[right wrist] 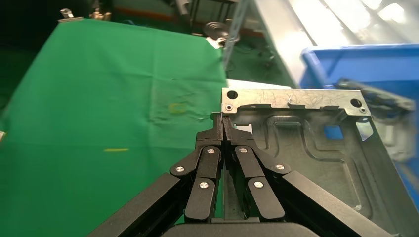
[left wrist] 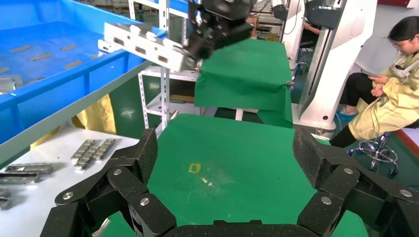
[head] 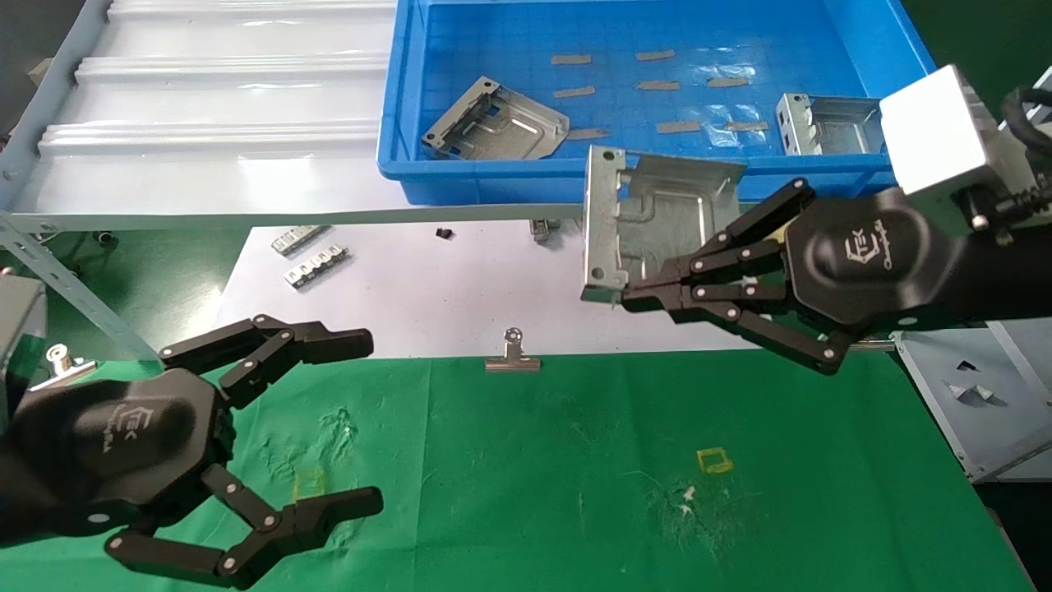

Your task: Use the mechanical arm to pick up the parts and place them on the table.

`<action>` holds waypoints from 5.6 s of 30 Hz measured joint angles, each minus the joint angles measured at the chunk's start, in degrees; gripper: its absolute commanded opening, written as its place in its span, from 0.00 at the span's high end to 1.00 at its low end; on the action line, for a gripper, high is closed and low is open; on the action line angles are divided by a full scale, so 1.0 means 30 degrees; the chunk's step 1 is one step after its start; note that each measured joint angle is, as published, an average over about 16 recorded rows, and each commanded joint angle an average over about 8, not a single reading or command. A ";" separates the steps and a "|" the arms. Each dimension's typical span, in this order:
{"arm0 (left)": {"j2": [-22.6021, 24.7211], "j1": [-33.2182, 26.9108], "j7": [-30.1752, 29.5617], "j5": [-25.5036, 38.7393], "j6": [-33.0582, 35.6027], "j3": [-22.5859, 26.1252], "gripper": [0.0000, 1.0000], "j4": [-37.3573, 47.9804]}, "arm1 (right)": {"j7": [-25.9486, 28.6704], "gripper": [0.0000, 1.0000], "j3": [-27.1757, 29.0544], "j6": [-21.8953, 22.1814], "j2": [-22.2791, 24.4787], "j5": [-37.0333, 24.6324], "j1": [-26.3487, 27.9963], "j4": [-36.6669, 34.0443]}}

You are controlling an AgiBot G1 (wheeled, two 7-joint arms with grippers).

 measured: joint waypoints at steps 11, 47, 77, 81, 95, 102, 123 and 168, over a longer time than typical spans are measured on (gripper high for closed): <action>-0.0001 -0.0001 0.0001 -0.0002 -0.0001 0.0003 0.00 0.0000 | -0.1554 1.00 -0.3795 0.0105 0.0201 -0.1135 -0.0910 0.0772; -0.0004 -0.0003 0.0005 -0.0007 -0.0004 0.0011 0.00 0.0000 | -1.2796 0.93 -0.7188 0.2232 -0.5974 -0.3949 -0.3804 -1.2912; -0.0007 -0.0005 0.0009 -0.0012 -0.0007 0.0018 0.00 0.0000 | -1.4080 0.00 -0.7149 0.1454 -0.6280 -0.3937 -0.2628 -1.4933; -0.0007 -0.0005 0.0009 -0.0013 -0.0007 0.0019 0.00 0.0000 | -1.3789 0.00 -0.7009 0.0883 -0.6117 -0.3681 -0.2155 -1.4721; -0.0009 -0.0003 0.0011 -0.0016 -0.0011 0.0020 0.00 0.0003 | -1.0659 0.00 -0.5686 -0.0204 -0.4853 -0.0959 -0.1980 -1.2559; -0.0010 -0.0002 0.0011 -0.0016 -0.0013 0.0019 0.00 0.0005 | -1.0149 0.00 -0.5398 -0.0204 -0.4636 -0.0547 -0.2163 -1.2173; -0.0010 -0.0005 0.0014 -0.0018 -0.0011 0.0024 0.00 0.0010 | -0.6437 0.00 -0.0180 0.0365 -0.3113 -0.0116 -0.6010 -0.6794; -0.0014 -0.0006 0.0019 -0.0026 -0.0017 0.0033 0.00 0.0013 | 0.4419 0.00 1.4541 0.1864 0.1370 0.1647 -1.6720 0.8455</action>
